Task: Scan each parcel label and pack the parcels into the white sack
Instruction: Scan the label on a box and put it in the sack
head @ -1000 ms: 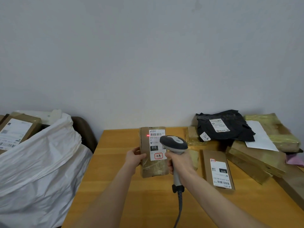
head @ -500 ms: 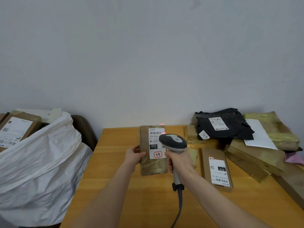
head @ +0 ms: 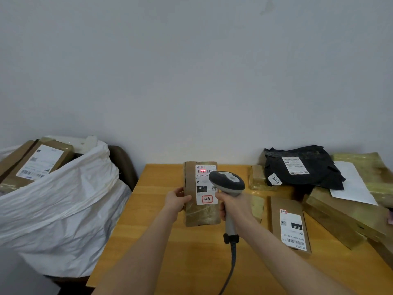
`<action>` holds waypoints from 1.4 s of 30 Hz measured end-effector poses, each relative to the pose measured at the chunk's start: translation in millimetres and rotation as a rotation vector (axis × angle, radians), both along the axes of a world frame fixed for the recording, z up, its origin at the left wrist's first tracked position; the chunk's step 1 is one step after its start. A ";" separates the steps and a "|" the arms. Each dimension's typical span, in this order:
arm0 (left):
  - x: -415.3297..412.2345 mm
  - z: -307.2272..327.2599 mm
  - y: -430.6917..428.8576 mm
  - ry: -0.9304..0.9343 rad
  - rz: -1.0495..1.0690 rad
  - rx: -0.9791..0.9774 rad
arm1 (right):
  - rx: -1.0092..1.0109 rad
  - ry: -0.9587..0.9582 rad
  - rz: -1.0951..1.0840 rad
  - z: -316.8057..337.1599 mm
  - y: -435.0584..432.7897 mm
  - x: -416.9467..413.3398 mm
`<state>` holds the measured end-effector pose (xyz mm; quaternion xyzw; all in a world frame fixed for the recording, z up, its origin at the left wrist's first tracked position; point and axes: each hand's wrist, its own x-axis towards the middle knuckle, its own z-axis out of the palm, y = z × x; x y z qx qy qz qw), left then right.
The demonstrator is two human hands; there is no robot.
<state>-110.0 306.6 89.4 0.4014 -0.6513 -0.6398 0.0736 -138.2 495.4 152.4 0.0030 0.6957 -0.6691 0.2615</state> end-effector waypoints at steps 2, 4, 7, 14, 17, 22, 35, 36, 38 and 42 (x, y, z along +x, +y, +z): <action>5.5 5.3 -2.5 0.002 0.023 -0.010 | -0.040 -0.031 0.033 1.4 -5.2 -2.7; 11.5 10.7 -7.7 0.012 0.046 -0.017 | -0.054 -0.059 0.053 3.4 -13.6 -7.1; 26.5 23.3 -20.5 0.035 0.101 -0.035 | -0.075 -0.092 0.083 8.9 -34.4 -13.8; 86.5 62.3 -82.4 0.136 0.257 -0.072 | -0.121 -0.072 0.233 38.4 -123.7 2.2; 115.0 86.6 -122.8 0.182 0.339 -0.081 | -0.148 -0.058 0.295 58.1 -174.2 20.5; 160.5 122.6 -210.5 0.242 0.444 -0.119 | -0.175 -0.026 0.374 86.2 -271.8 51.9; 265.6 218.9 -494.5 0.355 0.687 -0.486 | -0.210 -0.080 0.379 119.6 -510.2 112.7; 270.4 224.5 -513.0 0.303 0.690 -0.570 | -0.200 -0.081 0.367 118.2 -519.1 112.0; 273.8 226.7 -543.9 0.116 0.667 -0.744 | -0.186 -0.082 0.352 113.3 -534.7 110.6; 249.6 197.3 -569.2 -0.277 0.435 -0.937 | -0.179 -0.114 0.332 95.3 -551.2 105.6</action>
